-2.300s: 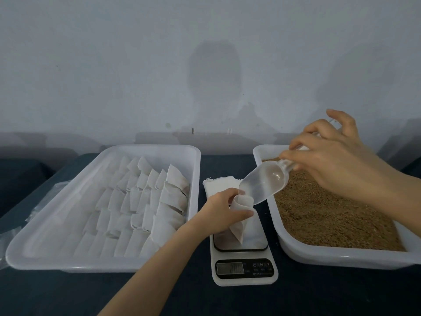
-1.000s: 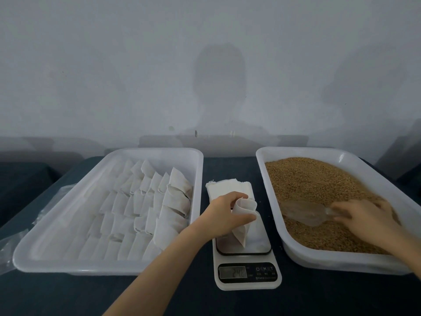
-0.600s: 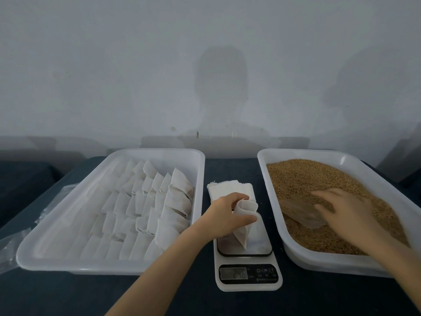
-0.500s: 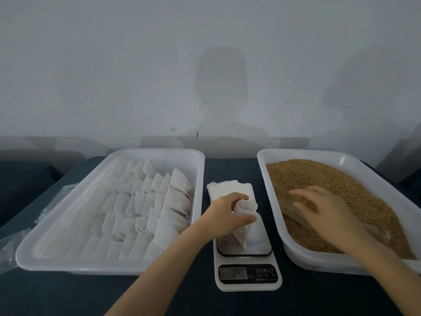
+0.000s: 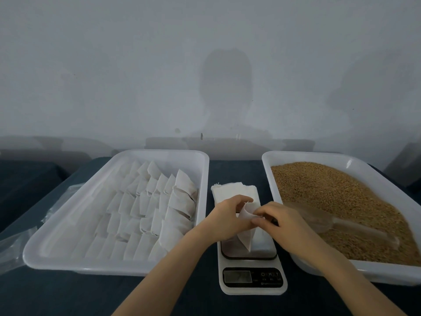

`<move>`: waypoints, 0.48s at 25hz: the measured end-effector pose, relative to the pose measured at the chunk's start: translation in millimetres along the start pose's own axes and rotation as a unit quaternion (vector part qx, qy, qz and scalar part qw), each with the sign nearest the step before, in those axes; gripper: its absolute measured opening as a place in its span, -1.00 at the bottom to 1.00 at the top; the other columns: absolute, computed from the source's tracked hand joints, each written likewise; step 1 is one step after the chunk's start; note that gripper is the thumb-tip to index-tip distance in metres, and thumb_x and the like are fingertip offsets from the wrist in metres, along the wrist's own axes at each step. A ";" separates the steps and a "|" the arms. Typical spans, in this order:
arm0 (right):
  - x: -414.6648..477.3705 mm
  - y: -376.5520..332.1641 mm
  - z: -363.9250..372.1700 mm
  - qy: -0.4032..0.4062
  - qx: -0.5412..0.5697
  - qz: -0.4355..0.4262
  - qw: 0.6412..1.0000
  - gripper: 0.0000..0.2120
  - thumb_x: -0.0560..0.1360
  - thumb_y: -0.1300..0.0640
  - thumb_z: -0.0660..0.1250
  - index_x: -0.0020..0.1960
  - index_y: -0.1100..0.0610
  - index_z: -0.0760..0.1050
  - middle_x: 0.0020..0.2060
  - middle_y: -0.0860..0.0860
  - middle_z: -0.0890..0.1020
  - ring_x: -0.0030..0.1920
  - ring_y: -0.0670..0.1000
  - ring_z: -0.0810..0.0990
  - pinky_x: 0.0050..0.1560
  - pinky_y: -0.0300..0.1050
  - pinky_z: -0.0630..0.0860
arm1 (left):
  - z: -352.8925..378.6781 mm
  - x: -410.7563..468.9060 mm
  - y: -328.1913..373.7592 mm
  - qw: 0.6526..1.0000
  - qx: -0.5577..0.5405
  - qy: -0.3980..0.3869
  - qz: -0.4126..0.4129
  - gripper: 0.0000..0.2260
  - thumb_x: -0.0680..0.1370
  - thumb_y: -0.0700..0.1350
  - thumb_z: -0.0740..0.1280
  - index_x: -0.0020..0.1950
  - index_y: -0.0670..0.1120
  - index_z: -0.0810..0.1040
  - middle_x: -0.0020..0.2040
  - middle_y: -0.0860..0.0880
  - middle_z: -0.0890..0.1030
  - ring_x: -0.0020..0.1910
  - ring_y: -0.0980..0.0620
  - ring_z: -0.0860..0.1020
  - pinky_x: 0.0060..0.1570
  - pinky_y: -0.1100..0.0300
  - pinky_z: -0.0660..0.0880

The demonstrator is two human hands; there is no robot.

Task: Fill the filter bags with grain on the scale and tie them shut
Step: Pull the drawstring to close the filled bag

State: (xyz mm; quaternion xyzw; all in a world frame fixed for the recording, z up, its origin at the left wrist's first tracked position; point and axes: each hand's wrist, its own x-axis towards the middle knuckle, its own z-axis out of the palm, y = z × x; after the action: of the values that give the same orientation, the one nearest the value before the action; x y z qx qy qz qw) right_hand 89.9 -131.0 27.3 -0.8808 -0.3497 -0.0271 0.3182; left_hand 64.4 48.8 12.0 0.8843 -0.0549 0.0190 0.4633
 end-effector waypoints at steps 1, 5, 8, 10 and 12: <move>-0.5 1.7 -0.5 0.009 0.012 0.001 1.000 -0.93 0.49 -0.02 0.34 -0.06 -0.07 0.57 -0.19 -0.18 0.55 -0.12 -0.25 0.50 -0.13 -0.42 0.40 | -0.6 0.0 0.4 1.000 -0.006 -0.008 -0.006 -0.49 0.50 0.03 0.42 0.41 0.05 0.36 0.30 0.08 0.48 0.23 0.17 0.44 0.05 0.40 0.41; -0.9 4.6 0.5 0.034 0.005 0.011 0.999 -0.99 0.48 0.06 0.37 -0.10 -0.04 0.56 -0.21 -0.17 0.57 -0.12 -0.26 0.49 -0.11 -0.44 0.39 | -8.1 0.7 3.5 0.995 -0.080 -0.018 -0.051 -0.64 0.57 -0.19 0.25 0.34 0.06 0.39 0.21 0.05 0.51 0.18 0.11 0.48 0.02 0.35 0.44; -1.0 4.1 0.5 0.050 0.023 0.017 0.998 -0.96 0.50 0.10 0.36 -0.07 0.01 0.58 -0.19 -0.17 0.59 -0.10 -0.29 0.50 -0.11 -0.48 0.39 | -9.9 -0.7 5.0 0.997 -0.057 0.006 -0.055 -0.72 0.60 -0.22 0.22 0.29 0.00 0.46 0.08 0.11 0.55 0.09 0.17 0.51 -0.01 0.39 0.45; -1.5 2.8 -0.5 0.065 0.040 0.012 0.997 -0.95 0.49 0.15 0.37 -0.07 0.02 0.59 -0.19 -0.16 0.60 -0.09 -0.28 0.51 -0.09 -0.46 0.40 | -8.2 -2.6 4.5 0.998 -0.036 0.026 -0.045 -0.82 0.60 -0.15 0.28 0.18 -0.01 0.54 0.04 0.11 0.59 0.05 0.16 0.55 -0.04 0.40 0.44; -2.1 1.8 -2.1 0.094 0.069 0.016 0.993 -0.89 0.48 0.20 0.38 -0.06 0.01 0.60 -0.20 -0.17 0.62 -0.09 -0.29 0.53 -0.08 -0.47 0.41 | -8.6 -4.0 5.1 0.997 -0.026 0.057 -0.042 -0.96 0.58 -0.09 0.32 -0.02 0.04 0.55 -0.06 0.13 0.60 -0.05 0.17 0.55 -0.14 0.43 0.39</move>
State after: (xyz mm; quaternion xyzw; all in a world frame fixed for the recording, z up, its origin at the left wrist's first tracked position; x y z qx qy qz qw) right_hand 89.7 -134.5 27.5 -0.8558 -0.3053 -0.0806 0.4097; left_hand 60.0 53.3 20.8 0.8711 0.0084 0.0479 0.4887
